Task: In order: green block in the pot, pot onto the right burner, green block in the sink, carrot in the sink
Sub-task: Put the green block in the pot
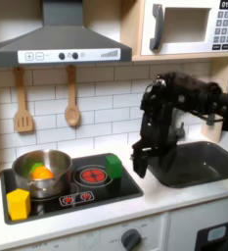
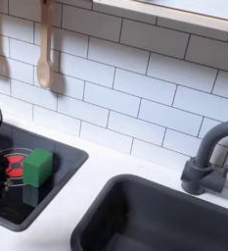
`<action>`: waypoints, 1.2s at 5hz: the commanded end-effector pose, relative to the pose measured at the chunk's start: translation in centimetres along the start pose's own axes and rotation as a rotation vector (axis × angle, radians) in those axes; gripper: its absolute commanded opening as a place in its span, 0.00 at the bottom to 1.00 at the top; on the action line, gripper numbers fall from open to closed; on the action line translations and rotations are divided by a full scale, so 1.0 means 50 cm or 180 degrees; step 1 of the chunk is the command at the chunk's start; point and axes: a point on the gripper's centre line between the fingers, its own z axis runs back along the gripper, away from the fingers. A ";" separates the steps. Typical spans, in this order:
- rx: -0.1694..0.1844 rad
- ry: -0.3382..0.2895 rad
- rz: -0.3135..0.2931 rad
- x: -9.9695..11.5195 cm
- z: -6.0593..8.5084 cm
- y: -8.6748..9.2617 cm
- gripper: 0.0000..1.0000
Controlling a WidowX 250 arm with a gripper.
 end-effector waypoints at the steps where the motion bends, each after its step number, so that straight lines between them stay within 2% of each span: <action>1: 0.0011 -0.0059 0.0050 0.066 -0.024 0.004 1.00; 2: -0.0006 -0.0089 0.0088 0.095 -0.030 0.005 1.00; 5: 0.0051 -0.0111 0.0135 0.153 -0.049 0.016 1.00; 6: 0.0010 -0.0110 0.0060 0.179 -0.056 -0.003 1.00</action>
